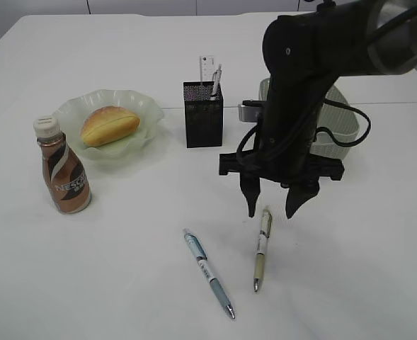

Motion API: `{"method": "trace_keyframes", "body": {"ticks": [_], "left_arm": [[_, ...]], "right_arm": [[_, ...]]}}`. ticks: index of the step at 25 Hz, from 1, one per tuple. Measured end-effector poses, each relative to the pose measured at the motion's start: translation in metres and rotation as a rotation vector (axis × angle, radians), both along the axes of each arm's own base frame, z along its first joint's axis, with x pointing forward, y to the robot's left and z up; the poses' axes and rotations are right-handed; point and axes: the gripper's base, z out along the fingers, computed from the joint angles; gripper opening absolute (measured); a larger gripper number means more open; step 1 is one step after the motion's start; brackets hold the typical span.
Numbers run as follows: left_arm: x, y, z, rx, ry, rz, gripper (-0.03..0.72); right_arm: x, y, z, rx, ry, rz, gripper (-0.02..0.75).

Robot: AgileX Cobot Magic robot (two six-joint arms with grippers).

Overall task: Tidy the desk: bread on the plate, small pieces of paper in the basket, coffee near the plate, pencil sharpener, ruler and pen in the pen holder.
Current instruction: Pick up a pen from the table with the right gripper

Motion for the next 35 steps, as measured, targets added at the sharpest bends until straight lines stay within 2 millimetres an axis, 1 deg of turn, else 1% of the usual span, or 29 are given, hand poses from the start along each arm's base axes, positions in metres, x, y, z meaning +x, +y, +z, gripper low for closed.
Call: {"method": "trace_keyframes", "body": {"ticks": [4, 6, 11, 14, 20, 24, 27, 35], "left_arm": [[0.000, 0.000, 0.000, 0.002, 0.000, 0.000, 0.350], [0.000, 0.000, 0.000, 0.002, 0.000, 0.000, 0.350], [0.000, 0.000, 0.000, 0.002, 0.000, 0.000, 0.350], [0.000, 0.000, 0.000, 0.004, -0.001, 0.000, 0.351], [0.000, 0.000, 0.000, 0.004, -0.001, 0.000, 0.350], [0.000, 0.000, 0.000, 0.004, -0.001, 0.000, 0.351], [0.000, 0.000, 0.000, 0.004, -0.001, 0.000, 0.351], [0.000, 0.000, 0.000, 0.004, -0.001, 0.000, 0.351]], "right_arm": [[0.004, 0.002, -0.001, 0.018, -0.036, -0.021, 0.453], [0.005, 0.002, -0.005, 0.014, -0.029, -0.027, 0.452], [0.007, 0.004, -0.031, -0.021, 0.038, -0.050, 0.452], [0.008, 0.004, -0.044, -0.038, 0.069, -0.054, 0.452], [0.008, 0.004, -0.057, -0.051, 0.096, -0.057, 0.452], [0.009, 0.005, -0.069, -0.065, 0.124, -0.058, 0.452], [0.009, 0.006, -0.074, -0.059, 0.133, -0.064, 0.452], [0.011, 0.008, -0.076, -0.038, 0.108, -0.071, 0.452]]}}
